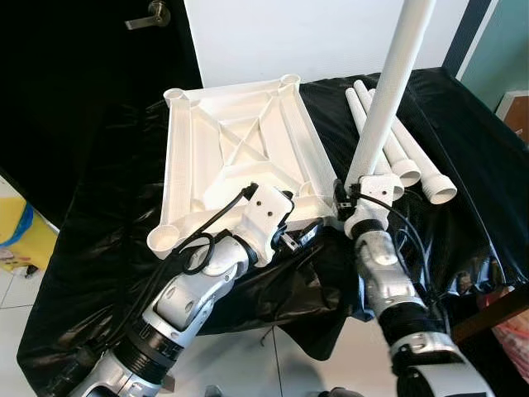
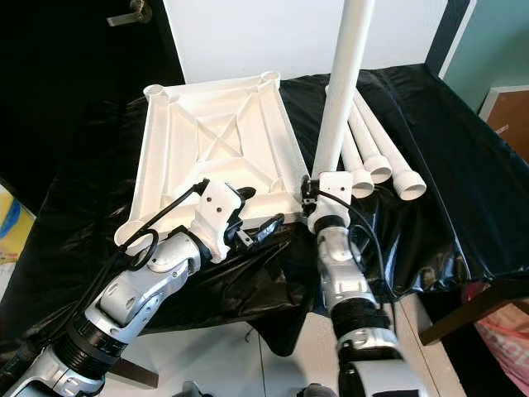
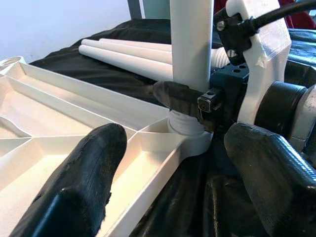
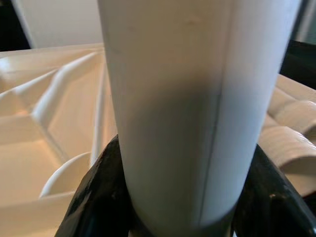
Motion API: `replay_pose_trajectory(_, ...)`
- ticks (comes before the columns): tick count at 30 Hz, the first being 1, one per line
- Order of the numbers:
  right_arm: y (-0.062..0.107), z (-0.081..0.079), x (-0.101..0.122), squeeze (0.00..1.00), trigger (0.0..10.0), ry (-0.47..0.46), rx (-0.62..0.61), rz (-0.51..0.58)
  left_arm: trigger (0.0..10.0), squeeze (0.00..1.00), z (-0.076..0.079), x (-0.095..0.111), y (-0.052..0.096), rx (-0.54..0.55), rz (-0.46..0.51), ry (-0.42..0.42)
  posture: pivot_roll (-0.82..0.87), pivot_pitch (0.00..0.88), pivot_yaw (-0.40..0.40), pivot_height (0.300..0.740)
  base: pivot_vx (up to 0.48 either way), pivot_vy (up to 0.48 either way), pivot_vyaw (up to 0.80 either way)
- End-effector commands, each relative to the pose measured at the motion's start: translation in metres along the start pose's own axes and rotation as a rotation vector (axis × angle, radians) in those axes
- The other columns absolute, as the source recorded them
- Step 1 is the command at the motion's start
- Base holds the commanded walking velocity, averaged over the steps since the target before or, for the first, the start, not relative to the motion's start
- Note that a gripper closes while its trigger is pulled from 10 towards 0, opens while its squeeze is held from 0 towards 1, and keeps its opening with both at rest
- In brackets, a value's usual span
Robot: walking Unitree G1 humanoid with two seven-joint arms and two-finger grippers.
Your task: Building children table
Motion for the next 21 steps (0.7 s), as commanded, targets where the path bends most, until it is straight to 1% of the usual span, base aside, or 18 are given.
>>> replay_pose_trajectory(1, 0.009, 0.012, -0.031, 0.0, 10.0, -0.01, -0.07, -0.133, 10.0, 0.0, 0.013, -0.003, 0.001, -0.169, -0.033, -0.008, -0.11, 0.055, 0.021, 0.74, 0.0, 0.0, 0.0)
replay_pose_trajectory(2, 0.01, 0.004, -0.027, 0.0, 10.0, -0.031, -0.056, -0.119, 10.0, 0.0, 0.012, -0.002, 0.0, -0.164, -0.029, -0.006, -0.11, 0.052, 0.019, 0.74, 0.0, 0.0, 0.0)
replay_pose_trajectory(3, 0.01, 0.004, -0.027, 0.0, 10.0, -0.031, -0.056, -0.119, 10.0, 0.0, 0.012, -0.002, 0.0, -0.164, -0.029, -0.006, -0.11, 0.052, 0.019, 0.74, 0.0, 0.0, 0.0)
replay_pose_trajectory(4, 0.01, -0.001, -0.021, 0.0, 10.0, -0.036, -0.038, -0.095, 10.0, 0.0, 0.012, -0.002, -0.001, -0.161, -0.025, -0.005, -0.12, 0.044, 0.019, 0.74, 0.0, 0.0, 0.0)
replay_pose_trajectory(6, 0.011, -0.004, -0.018, 0.0, 10.0, -0.051, -0.021, -0.08, 10.0, 0.0, 0.012, -0.002, -0.002, -0.161, -0.023, -0.004, -0.12, 0.039, 0.021, 0.74, 0.0, 0.0, 0.0)
replay_pose_trajectory(7, 0.011, -0.004, -0.018, 0.0, 10.0, -0.051, -0.021, -0.08, 10.0, 0.0, 0.012, -0.002, -0.002, -0.161, -0.023, -0.004, -0.12, 0.039, 0.021, 0.74, 0.0, 0.0, 0.0)
replay_pose_trajectory(8, 0.011, -0.005, -0.014, 0.0, 10.0, -0.058, -0.003, -0.057, 10.0, 0.0, 0.012, -0.001, -0.003, -0.161, -0.021, -0.005, -0.12, 0.036, 0.025, 0.74, 0.0, 0.0, 0.0)
replay_pose_trajectory(10, 0.011, -0.005, -0.014, 0.0, 10.0, -0.058, -0.003, -0.057, 10.0, 0.0, 0.012, -0.001, -0.003, -0.161, -0.021, -0.005, -0.12, 0.036, 0.025, 0.74, 0.0, 0.0, 0.0)
replay_pose_trajectory(12, 0.011, -0.005, -0.011, 0.0, 10.0, -0.059, 0.006, -0.037, 10.0, 0.0, 0.011, 0.0, -0.003, -0.163, -0.02, -0.007, -0.12, 0.034, 0.029, 0.74, 0.0, 0.0, 0.0)
replay_pose_trajectory(13, 0.011, -0.005, -0.006, 0.0, 10.0, -0.065, 0.024, -0.011, 10.0, 0.0, 0.011, 0.0, -0.004, -0.165, -0.02, -0.011, -0.12, 0.034, 0.031, 0.74, 0.0, 0.0, 0.0)
replay_pose_trajectory(14, 0.011, -0.005, -0.006, 0.0, 10.0, -0.065, 0.024, -0.011, 10.0, 0.0, 0.011, 0.0, -0.004, -0.165, -0.02, -0.011, -0.12, 0.034, 0.031, 0.74, 0.0, 0.0, 0.0)
replay_pose_trajectory(15, 0.011, -0.003, 0.002, 0.81, 10.0, -0.061, 0.045, 0.033, 10.0, 0.0, 0.009, 0.001, -0.004, -0.166, -0.02, -0.015, -0.12, 0.033, 0.034, 0.74, 0.0, 0.0, 0.0)
replay_pose_trajectory(16, 0.011, -0.002, 0.007, 0.81, 10.0, -0.057, 0.057, 0.062, 10.0, 0.0, 0.009, 0.002, -0.004, -0.167, -0.019, -0.018, -0.12, 0.033, 0.035, 0.74, 0.0, 0.0, 0.0)
replay_pose_trajectory(17, 0.011, 0.0, 0.012, 1.0, 10.0, -0.068, 0.083, 0.089, 10.0, 0.0, 0.007, 0.003, -0.004, -0.167, -0.017, -0.019, -0.12, 0.035, 0.036, 0.74, 0.0, 0.0, 0.0)
replay_pose_trajectory(21, 0.012, 0.003, 0.017, 1.0, 10.0, -0.073, 0.121, 0.119, 10.0, 0.0, 0.006, 0.003, -0.005, -0.166, -0.014, -0.017, -0.12, 0.038, 0.033, 0.74, 0.0, 0.0, 0.0)
Point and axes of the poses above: a point about 5 cm out from each wrist's last joint towards the gripper, its own y axis pointing back from the gripper into the wrist, its own x axis along the axis of the wrist's last joint, z = x × y, the point moved 4 cm from there along -y, pointing out of the wrist towards the gripper, and after that the axes turned 10 degrees about y, right-handed, at the moved point
